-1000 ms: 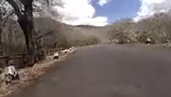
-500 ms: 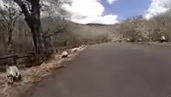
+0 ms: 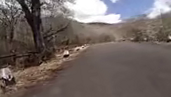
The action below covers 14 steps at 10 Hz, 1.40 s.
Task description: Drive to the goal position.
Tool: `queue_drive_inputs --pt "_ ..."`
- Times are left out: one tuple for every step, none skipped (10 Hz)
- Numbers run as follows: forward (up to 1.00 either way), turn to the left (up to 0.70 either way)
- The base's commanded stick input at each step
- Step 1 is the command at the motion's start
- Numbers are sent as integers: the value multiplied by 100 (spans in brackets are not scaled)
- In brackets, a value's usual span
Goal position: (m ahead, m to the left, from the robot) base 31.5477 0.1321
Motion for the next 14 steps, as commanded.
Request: queue_drive_inputs --pt "70 0" --pt "70 0" --pt "70 0" --pt "70 0" --pt "70 0" --pt "70 -19" --pt "70 -23" --pt "70 0" --pt "70 0" --pt "70 0" --pt "70 0" --pt "70 0" --pt "70 0" --pt "70 0"
